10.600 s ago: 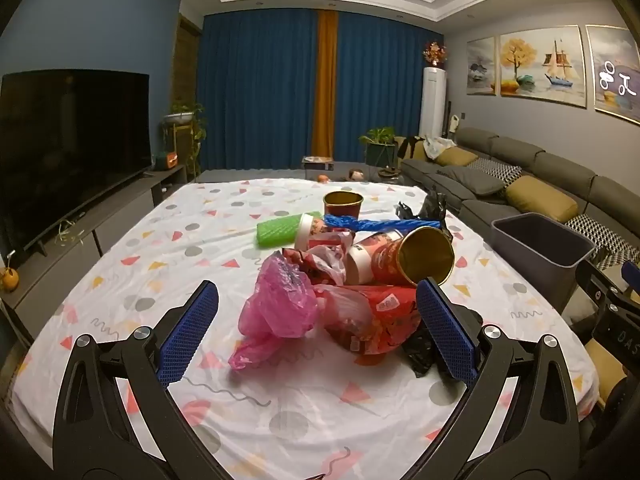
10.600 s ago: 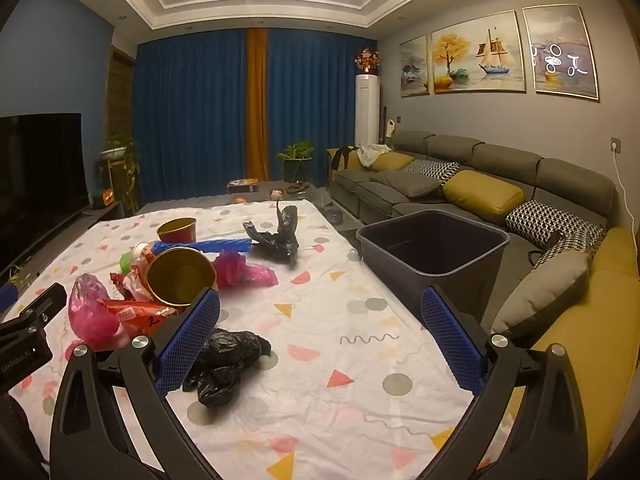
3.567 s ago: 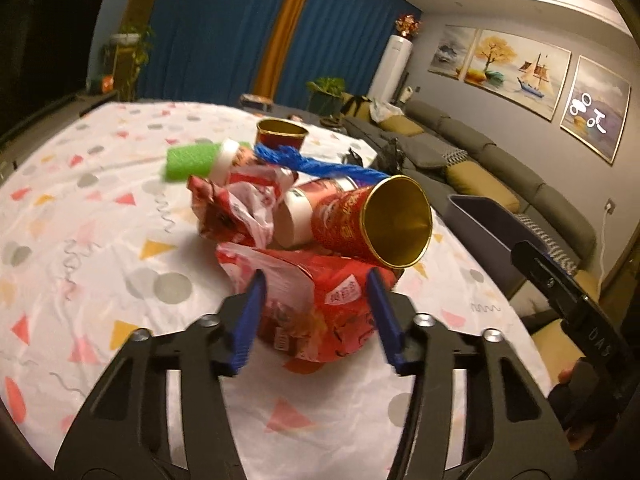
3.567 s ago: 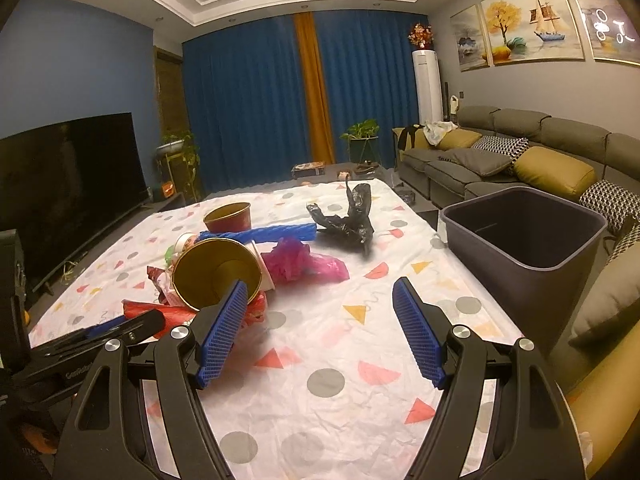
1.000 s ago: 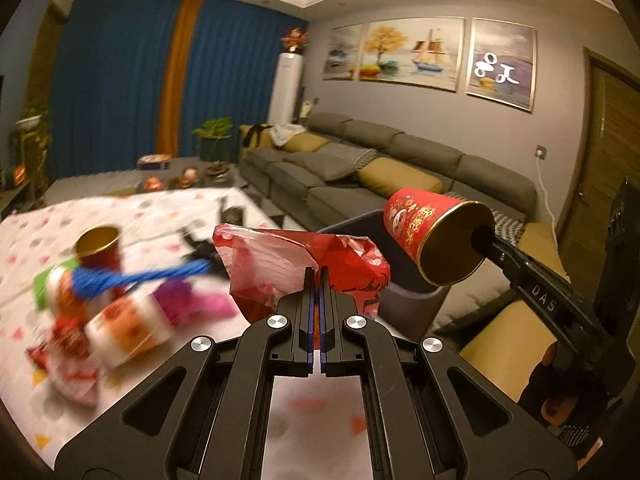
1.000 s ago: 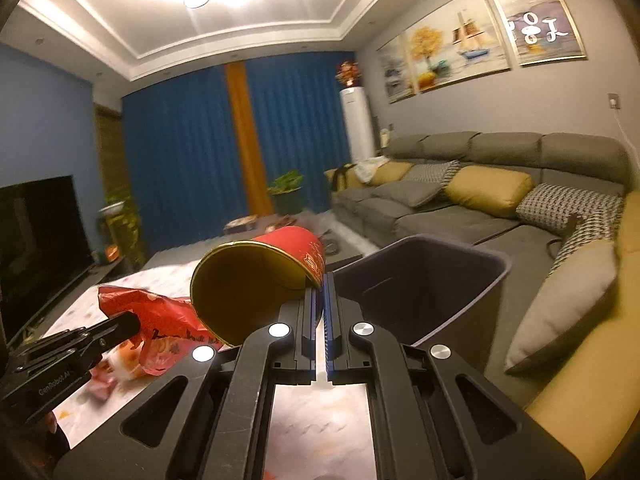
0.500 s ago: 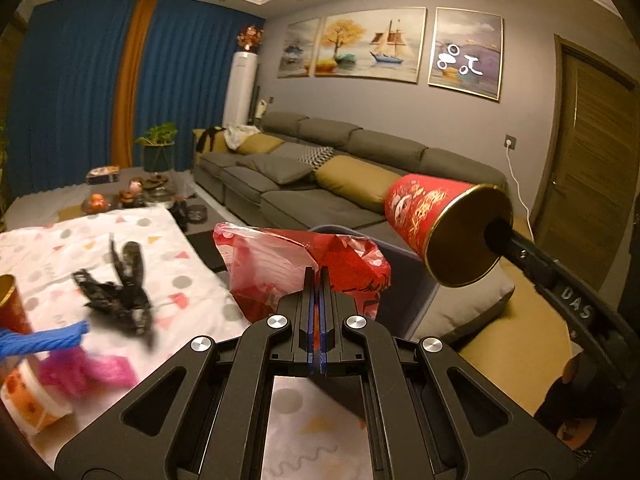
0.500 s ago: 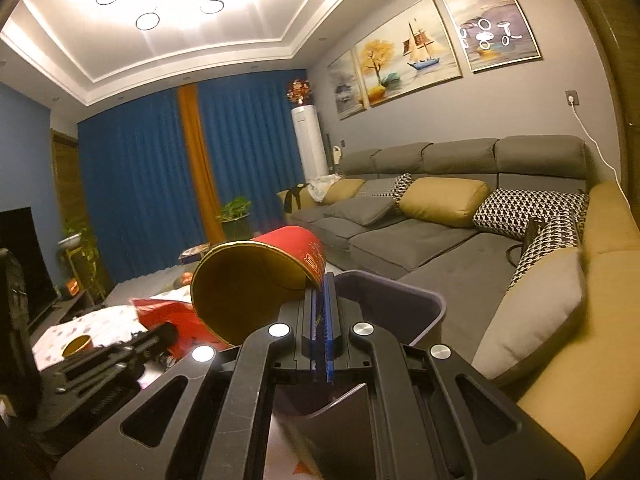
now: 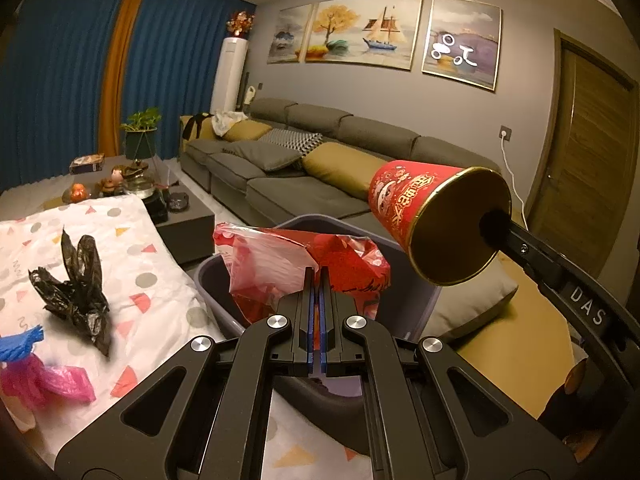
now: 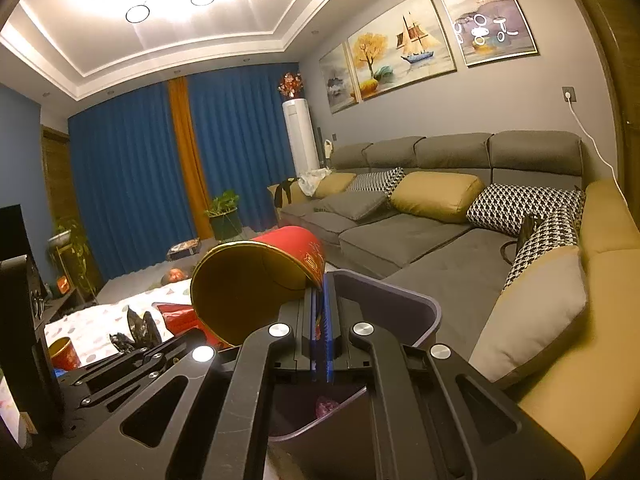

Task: Collect trash
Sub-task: 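Carry the wrapper and can to the grey bin and release the wrapper with the left gripper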

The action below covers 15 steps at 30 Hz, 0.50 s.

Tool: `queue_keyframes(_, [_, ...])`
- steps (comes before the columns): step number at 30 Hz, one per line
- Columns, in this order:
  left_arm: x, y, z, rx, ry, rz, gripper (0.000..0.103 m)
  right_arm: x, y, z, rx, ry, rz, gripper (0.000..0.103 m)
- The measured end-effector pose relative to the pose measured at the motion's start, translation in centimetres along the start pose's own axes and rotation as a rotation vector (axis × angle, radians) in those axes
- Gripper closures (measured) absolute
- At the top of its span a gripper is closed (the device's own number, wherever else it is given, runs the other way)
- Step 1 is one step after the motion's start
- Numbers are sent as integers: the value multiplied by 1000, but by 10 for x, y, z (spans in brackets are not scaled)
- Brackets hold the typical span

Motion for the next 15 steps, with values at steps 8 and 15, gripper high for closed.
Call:
queue_keyframes(8, [13,-5,-5,5,30,-19,103,13,-5,-3,11,32,-2,99])
queue_keyframes(15, [26,-5,-6,5,63,-41,100,23,-7,-4,18,53,-11,99])
Point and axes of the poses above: each gripper's, at about its wrist camera, not at the fingertips, and x roughly the way its jaws point, y to its left, z to its top, the point moved 4 cm from there along x, roughly the way its jaws point, and after that the axes turned 12 degrees about z, right-handed, at the moved point
